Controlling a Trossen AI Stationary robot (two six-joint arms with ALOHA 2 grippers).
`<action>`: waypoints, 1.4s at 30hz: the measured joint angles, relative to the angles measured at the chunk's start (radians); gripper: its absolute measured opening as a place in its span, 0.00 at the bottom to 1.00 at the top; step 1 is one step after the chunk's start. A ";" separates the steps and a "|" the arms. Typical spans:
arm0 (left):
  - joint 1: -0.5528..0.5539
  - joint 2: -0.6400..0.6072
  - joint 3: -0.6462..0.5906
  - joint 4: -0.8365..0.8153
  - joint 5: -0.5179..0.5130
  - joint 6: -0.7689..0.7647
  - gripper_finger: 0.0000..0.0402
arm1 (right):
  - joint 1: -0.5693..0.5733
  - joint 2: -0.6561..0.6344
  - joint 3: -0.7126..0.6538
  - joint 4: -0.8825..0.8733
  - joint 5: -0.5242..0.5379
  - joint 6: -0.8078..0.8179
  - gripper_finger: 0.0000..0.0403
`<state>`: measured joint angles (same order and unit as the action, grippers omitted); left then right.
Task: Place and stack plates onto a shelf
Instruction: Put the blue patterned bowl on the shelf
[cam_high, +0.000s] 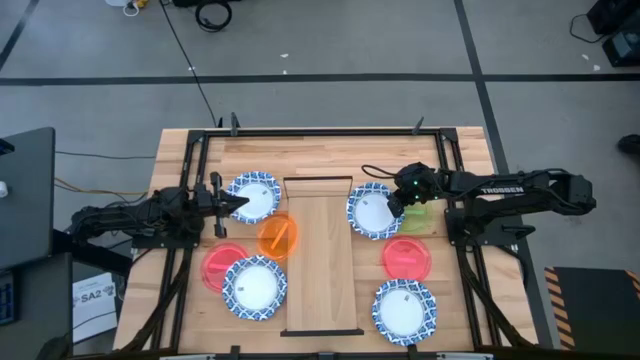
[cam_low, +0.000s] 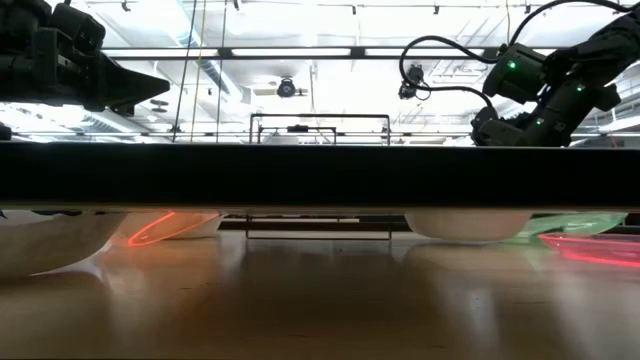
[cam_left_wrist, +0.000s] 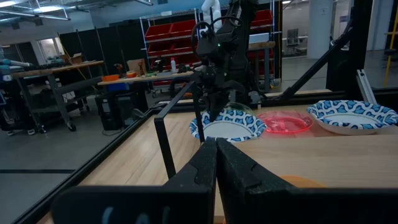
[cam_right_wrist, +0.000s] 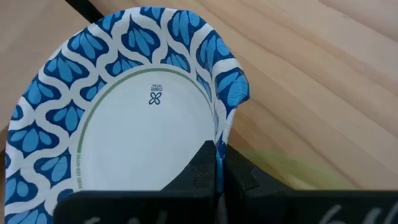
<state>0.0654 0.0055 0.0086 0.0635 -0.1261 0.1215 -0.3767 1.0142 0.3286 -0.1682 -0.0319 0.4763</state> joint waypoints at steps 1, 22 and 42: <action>0.000 0.000 0.000 0.000 0.000 0.000 0.03 | 0.000 -0.001 0.000 0.000 -0.001 0.000 0.03; 0.000 0.000 0.000 0.000 0.000 0.000 0.03 | 0.000 -0.269 0.010 -0.083 -0.049 -0.008 0.02; 0.000 0.000 0.000 0.000 0.000 -0.005 0.03 | 0.204 -0.263 0.118 0.002 -0.193 0.155 0.02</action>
<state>0.0651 0.0051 0.0086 0.0635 -0.1261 0.1162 -0.1728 0.7511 0.4465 -0.1664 -0.2250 0.6316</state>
